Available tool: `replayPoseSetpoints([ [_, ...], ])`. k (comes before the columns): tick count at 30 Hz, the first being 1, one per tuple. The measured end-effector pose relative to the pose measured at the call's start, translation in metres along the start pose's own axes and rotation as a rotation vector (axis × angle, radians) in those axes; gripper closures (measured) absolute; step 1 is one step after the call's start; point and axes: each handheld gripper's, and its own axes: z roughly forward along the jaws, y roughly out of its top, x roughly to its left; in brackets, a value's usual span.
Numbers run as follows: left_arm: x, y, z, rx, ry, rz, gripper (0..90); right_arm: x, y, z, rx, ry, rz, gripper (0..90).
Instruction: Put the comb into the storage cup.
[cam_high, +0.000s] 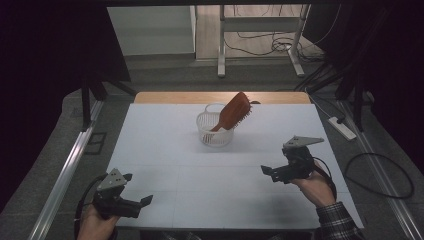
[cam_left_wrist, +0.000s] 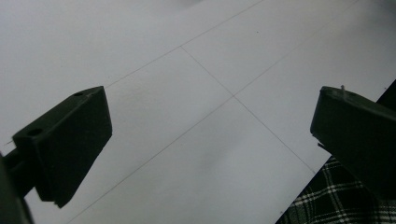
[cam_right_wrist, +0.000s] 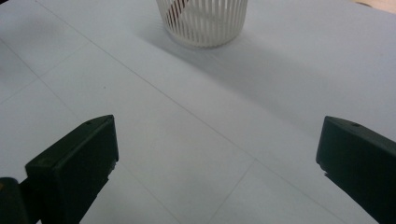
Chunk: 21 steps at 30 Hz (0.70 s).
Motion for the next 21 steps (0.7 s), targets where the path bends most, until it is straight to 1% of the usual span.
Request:
replayPoseSetpoints([
  [4,0.000,0.000,0.000,0.002,0.000,0.001,0.0,-0.001,-0.006,-0.004,0.006,0.003,0.002,0.0],
  [13,0.000,0.000,0.000,0.003,0.000,0.001,0.0,-0.003,-0.019,-0.013,0.027,-0.018,0.010,0.0],
  [17,0.000,0.000,0.000,0.005,0.000,0.003,0.0,-0.003,-0.024,-0.016,0.028,-0.023,0.017,0.0],
  [21,0.000,0.000,0.000,0.004,0.001,0.003,0.0,-0.004,-0.031,-0.020,0.026,-0.018,0.030,0.0],
])
